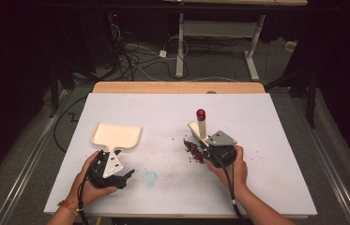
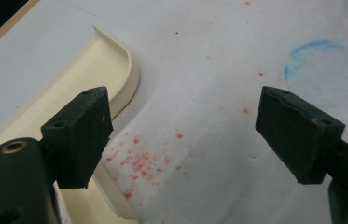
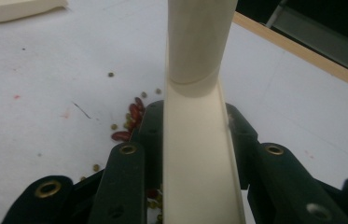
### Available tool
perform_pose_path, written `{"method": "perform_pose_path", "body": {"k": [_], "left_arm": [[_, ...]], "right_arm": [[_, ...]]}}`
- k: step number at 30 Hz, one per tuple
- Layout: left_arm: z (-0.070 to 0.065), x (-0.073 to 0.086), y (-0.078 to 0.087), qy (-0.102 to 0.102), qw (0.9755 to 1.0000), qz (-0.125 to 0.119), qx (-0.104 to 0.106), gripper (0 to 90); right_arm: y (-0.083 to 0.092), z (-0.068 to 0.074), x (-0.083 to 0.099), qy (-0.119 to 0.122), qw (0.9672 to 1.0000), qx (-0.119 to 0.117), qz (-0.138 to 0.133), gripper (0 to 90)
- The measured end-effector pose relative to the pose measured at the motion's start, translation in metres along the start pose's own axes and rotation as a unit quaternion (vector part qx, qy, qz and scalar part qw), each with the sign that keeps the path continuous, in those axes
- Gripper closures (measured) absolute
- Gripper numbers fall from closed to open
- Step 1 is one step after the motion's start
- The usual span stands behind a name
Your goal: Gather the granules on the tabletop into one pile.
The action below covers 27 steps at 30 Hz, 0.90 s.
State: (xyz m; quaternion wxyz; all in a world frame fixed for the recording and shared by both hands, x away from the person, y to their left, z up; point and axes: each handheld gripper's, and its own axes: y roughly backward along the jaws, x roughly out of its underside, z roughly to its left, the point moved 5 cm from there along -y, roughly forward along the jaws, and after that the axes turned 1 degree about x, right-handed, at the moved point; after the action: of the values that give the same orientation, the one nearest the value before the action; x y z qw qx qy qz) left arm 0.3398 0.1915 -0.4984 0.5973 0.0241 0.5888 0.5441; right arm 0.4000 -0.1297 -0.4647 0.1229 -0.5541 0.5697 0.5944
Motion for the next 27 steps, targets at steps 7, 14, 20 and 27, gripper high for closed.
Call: {"method": "perform_pose_path", "body": {"k": [7,14,20,27], "left_arm": [[0.001,0.002,0.001,0.003,1.0,0.001,-0.001,18.2],[0.002,0.001,0.0,0.007,1.0,0.001,0.001,18.3],[0.001,-0.001,-0.004,0.008,0.9999,0.004,0.008,18.3],[0.0,-0.001,-0.006,0.014,0.9997,0.004,0.017,18.3]], "right_arm": [[0.003,0.003,-0.007,0.018,0.9998,0.002,-0.012,67.5],[-0.003,-0.035,-0.021,0.02,0.9968,-0.056,-0.053,67.5],[-0.031,-0.048,-0.04,0.086,0.9856,-0.119,-0.084,67.5],[-0.065,-0.019,-0.054,0.151,0.9641,-0.198,-0.093,67.5]]}}
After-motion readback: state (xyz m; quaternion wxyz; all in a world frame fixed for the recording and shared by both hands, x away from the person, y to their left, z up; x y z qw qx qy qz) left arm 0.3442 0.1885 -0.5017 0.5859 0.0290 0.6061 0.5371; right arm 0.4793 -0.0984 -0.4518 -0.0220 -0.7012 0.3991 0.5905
